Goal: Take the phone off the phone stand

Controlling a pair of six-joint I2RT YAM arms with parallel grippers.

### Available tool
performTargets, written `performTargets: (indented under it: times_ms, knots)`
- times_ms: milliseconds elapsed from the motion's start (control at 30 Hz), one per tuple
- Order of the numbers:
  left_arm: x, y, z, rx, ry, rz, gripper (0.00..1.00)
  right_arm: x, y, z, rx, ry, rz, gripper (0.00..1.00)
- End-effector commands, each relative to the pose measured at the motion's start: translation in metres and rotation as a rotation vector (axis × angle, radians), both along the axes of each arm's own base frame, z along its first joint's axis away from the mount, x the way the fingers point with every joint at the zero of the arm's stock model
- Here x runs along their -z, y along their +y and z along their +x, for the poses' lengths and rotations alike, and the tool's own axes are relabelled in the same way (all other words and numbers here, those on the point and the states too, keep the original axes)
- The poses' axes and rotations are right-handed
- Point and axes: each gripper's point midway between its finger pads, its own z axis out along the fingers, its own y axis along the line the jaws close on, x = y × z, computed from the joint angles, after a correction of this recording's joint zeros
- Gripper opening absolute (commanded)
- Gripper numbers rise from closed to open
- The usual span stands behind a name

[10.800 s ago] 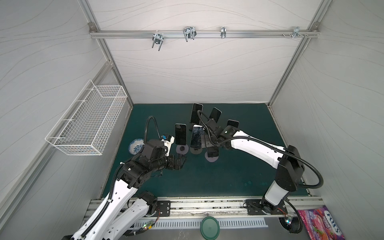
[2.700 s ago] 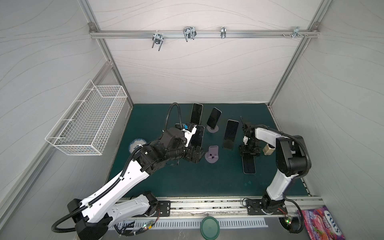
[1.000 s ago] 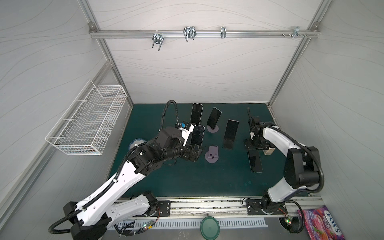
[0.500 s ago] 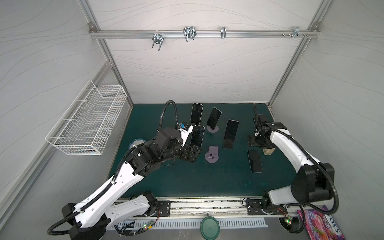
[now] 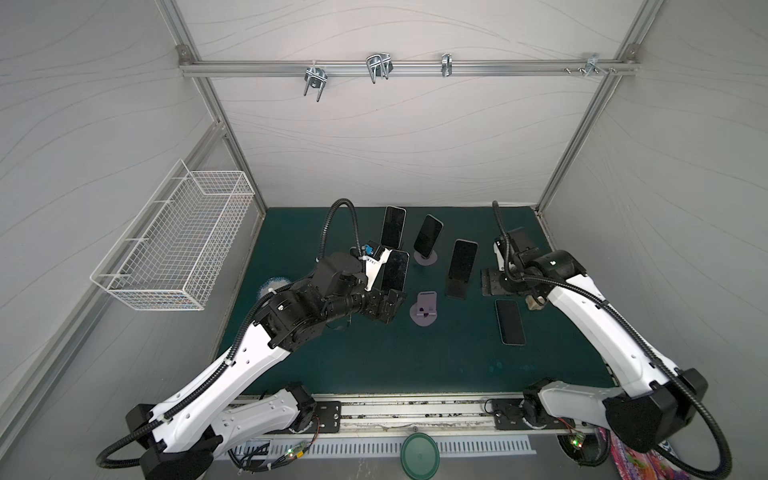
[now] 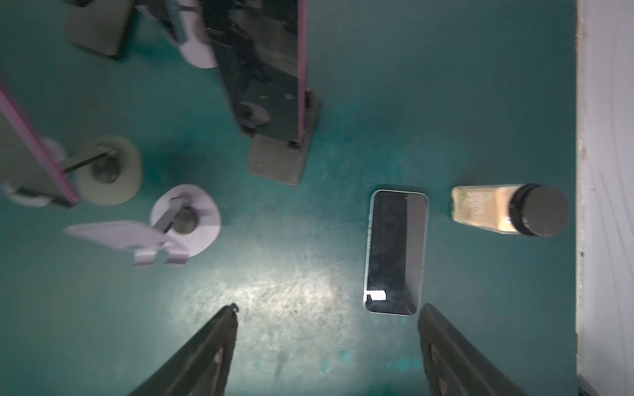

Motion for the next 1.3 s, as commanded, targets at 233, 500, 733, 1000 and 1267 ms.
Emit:
performTargets:
  times_ms: [233, 500, 733, 1000, 1267]
  knots:
    - [-0.014, 0.002, 0.000, 0.011, -0.078, -0.018, 0.99, -0.011, 0.052, -0.023, -0.061, 0.000, 0.095, 0.84]
    - [-0.007, 0.014, -0.005, -0.038, -0.055, -0.036, 0.99, -0.008, 0.104, -0.028, -0.166, 0.004, 0.180, 0.84]
    - [0.003, 0.031, -0.012, -0.102, -0.032, -0.045, 0.99, -0.002, 0.145, -0.028, -0.234, 0.023, 0.224, 0.84]
    - [0.009, 0.050, -0.019, -0.153, -0.030, -0.035, 0.99, 0.010, 0.169, -0.018, -0.241, 0.008, 0.220, 0.86]
    - [0.010, 0.064, -0.026, -0.193, -0.038, -0.049, 0.99, 0.032, 0.172, -0.012, -0.205, 0.024, 0.196, 0.88]
